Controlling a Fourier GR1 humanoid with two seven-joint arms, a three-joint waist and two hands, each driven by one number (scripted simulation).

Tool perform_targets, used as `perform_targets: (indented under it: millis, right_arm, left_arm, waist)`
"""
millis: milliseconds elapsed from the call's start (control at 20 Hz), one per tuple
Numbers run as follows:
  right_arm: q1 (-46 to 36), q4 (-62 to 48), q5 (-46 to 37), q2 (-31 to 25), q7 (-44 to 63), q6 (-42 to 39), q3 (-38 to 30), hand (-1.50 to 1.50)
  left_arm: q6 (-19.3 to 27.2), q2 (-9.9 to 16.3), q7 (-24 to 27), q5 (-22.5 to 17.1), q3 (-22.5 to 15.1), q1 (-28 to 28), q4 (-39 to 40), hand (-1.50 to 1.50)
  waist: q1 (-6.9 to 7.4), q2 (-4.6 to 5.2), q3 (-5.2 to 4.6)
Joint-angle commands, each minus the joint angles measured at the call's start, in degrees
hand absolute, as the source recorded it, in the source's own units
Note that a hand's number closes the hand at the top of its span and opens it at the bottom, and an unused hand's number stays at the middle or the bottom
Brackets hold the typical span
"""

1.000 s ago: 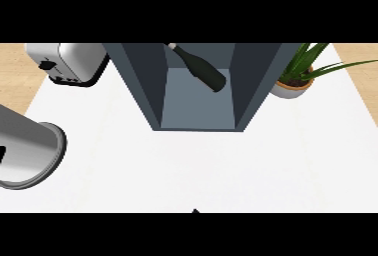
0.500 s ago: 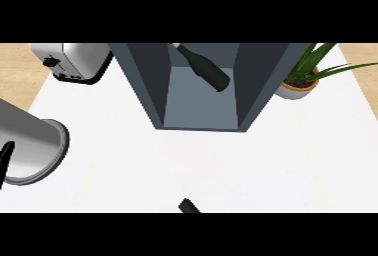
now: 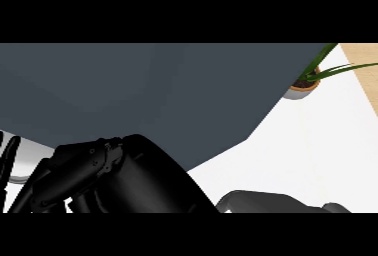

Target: Pick up the wine, place it into the cabinet and close the cabinet

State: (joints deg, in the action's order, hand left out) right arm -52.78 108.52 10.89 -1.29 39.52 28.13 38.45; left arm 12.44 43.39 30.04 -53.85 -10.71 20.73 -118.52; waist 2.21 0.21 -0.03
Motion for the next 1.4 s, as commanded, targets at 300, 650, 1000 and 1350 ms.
perform_targets:
  millis: [300,650,1000,1350]
  right_arm:
    - [-16.20,-25.47,-1.66,1.28,-9.93,-2.83,-7.02,1.50]
    - [-15.69,-38.68,1.59,0.54,-18.06,-13.03,-17.43,1.50]
    - [-15.38,-44.06,2.85,-1.91,-23.98,-16.40,-19.75,1.50]
    - [-17.26,-50.92,1.92,-5.92,-27.62,-18.04,-19.39,1.50]
  left_arm:
    - [1.57,-1.54,-3.73,0.59,1.58,-2.08,-0.82,-1.50]
    - [-2.69,-4.10,-1.95,3.60,1.63,-3.00,4.77,-1.50]
    - [-0.59,-4.13,-4.46,4.48,2.41,-3.35,1.80,-1.50]
    - [0.94,-4.65,-5.51,4.26,2.20,-2.89,-0.47,-1.50]
  waist:
    - [-0.66,-0.04,-0.02]
    - [-1.17,0.10,-0.02]
    - [-1.27,0.15,0.01]
    - [-0.49,0.52,-0.04]
